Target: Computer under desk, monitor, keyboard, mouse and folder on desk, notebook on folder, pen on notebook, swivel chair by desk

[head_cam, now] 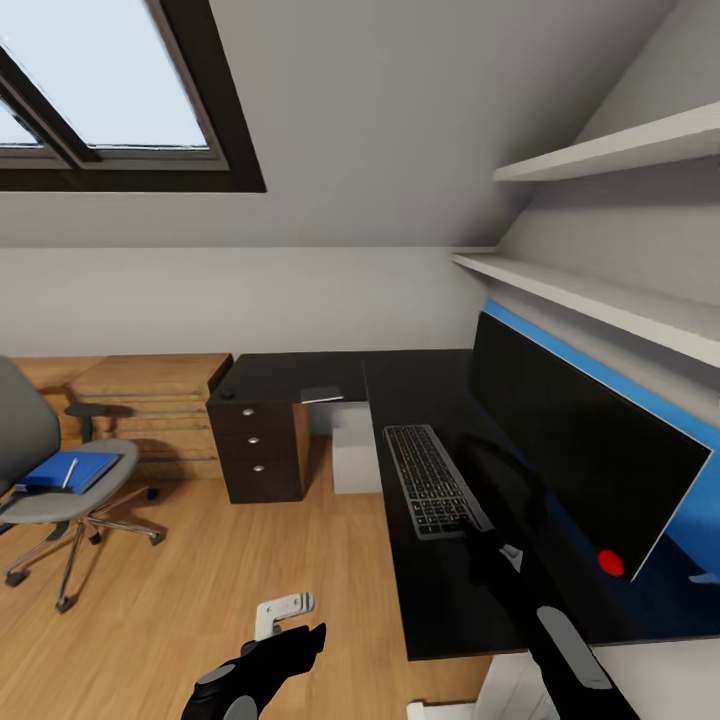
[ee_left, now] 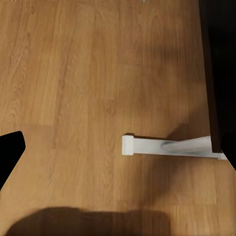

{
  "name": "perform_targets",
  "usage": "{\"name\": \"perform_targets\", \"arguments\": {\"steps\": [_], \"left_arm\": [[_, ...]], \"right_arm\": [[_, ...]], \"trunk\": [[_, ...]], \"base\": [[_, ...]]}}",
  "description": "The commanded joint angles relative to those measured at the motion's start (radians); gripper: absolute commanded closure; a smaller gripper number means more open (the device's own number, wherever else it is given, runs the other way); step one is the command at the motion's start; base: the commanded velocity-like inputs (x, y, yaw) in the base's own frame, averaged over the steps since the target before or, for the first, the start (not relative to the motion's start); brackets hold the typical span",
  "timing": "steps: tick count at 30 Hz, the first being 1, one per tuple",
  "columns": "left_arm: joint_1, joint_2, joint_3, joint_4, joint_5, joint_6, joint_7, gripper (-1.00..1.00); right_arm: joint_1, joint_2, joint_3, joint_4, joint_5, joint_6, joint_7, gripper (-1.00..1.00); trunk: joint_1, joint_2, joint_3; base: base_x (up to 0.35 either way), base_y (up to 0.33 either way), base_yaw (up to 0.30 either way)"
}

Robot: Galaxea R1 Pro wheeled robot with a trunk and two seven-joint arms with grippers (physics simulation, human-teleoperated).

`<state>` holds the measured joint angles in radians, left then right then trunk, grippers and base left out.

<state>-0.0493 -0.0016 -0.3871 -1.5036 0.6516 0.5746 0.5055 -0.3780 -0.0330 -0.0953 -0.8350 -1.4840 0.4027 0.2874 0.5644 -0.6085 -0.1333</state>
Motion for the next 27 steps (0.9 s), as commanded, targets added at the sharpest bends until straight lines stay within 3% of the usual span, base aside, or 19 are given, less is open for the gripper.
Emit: {"name": "perform_targets", "arguments": {"steps": [1, 9, 27], "left_arm": [[-0.001, 0.000, -0.001, -0.001, 0.010, 0.001, 0.010, -1.00], [-0.001, 0.000, -0.001, -0.001, 0.012, 0.001, 0.010, -1.00], [-0.001, 0.000, 0.004, 0.016, 0.013, 0.002, 0.010, -1.00]], "right_arm": [[-0.001, 0.000, -0.002, 0.002, -0.011, 0.008, 0.005, 1.00], [-0.001, 0.001, -0.001, 0.009, -0.012, 0.002, 0.000, 1.00], [-0.001, 0.001, 0.001, 0.017, -0.009, -0.042, -0.003, 1.00]], "trunk": [[0.001, -0.001, -0.002], [0.001, -0.001, -0.002], [0.001, -0.001, -0.002]], "base": [[0.244, 0.000, 0.000], [0.237, 0.000, 0.000], [0.054, -0.043, 0.000]]}}
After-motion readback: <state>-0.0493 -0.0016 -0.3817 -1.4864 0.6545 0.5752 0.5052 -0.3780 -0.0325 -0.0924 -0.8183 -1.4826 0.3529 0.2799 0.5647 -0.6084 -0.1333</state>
